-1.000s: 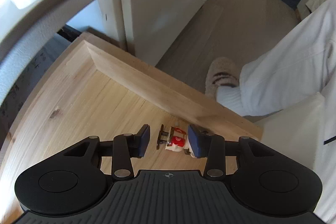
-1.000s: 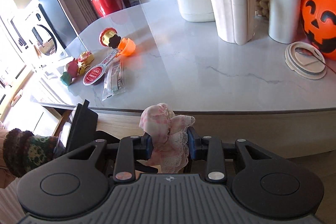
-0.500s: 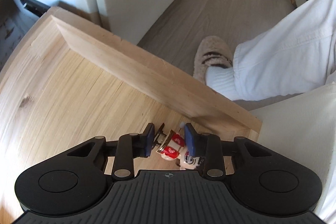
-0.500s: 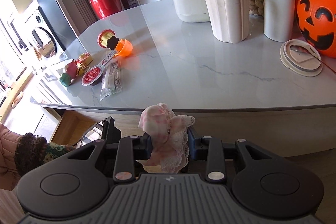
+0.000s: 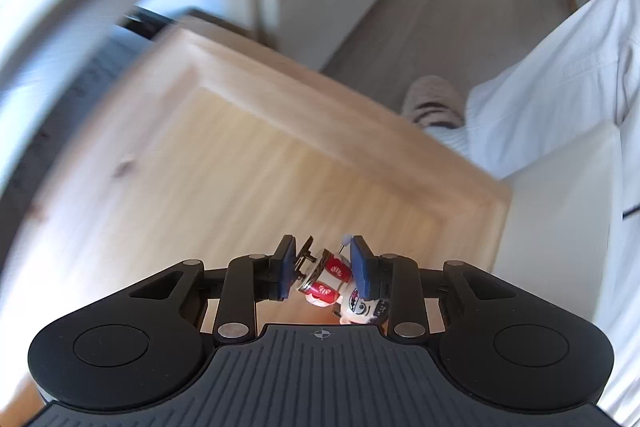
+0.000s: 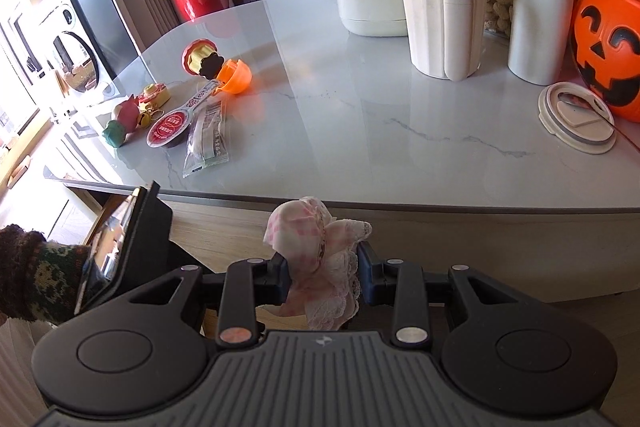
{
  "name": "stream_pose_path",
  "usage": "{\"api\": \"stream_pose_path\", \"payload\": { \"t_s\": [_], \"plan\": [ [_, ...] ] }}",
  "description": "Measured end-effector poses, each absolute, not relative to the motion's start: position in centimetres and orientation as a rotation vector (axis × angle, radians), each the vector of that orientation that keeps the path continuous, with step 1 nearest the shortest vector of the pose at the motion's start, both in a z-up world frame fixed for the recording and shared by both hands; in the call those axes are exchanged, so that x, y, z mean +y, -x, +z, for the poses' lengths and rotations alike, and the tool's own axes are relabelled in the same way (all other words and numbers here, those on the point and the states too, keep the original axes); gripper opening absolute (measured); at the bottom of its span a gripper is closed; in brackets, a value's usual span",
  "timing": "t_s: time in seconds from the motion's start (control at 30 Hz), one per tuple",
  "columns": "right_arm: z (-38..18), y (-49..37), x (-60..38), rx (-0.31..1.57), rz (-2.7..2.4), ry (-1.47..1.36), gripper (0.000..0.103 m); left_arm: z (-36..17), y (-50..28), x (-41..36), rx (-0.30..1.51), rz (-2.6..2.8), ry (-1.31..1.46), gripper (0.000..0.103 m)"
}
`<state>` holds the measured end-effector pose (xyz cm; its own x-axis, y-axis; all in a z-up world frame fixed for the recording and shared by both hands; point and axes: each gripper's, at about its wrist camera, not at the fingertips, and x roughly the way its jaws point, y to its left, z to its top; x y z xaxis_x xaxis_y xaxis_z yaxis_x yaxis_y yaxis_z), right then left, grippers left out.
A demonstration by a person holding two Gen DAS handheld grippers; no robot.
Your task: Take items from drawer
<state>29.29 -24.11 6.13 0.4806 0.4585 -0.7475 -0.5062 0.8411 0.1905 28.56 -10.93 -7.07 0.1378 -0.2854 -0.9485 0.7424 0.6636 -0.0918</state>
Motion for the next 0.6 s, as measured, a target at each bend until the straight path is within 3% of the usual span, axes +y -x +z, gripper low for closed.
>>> {"api": "stream_pose_path", "payload": {
  "t_s": [0.47, 0.5, 0.57, 0.6],
  "plan": [
    [5.5, -27.3, -20.3, 0.899, 0.718, 0.225, 0.033, 1.0, -20.9, -2.7, 1.032, -0.692, -0.221, 0.032],
    [5.3, -27.0, -19.8, 0.908, 0.734, 0.239, 0.033, 1.5, -20.3, -1.9, 1.016, -0.675, -0.207, 0.028],
    [4.9, -25.9, -18.8, 0.937, 0.76, 0.26, 0.033, 3.2, -19.4, 0.5, 0.962, -0.615, -0.14, 0.009],
    [4.6, -25.1, -18.4, 0.959, 0.778, 0.26, 0.033, 4.3, -19.2, 1.7, 0.914, -0.571, -0.114, 0.009]
  ]
}}
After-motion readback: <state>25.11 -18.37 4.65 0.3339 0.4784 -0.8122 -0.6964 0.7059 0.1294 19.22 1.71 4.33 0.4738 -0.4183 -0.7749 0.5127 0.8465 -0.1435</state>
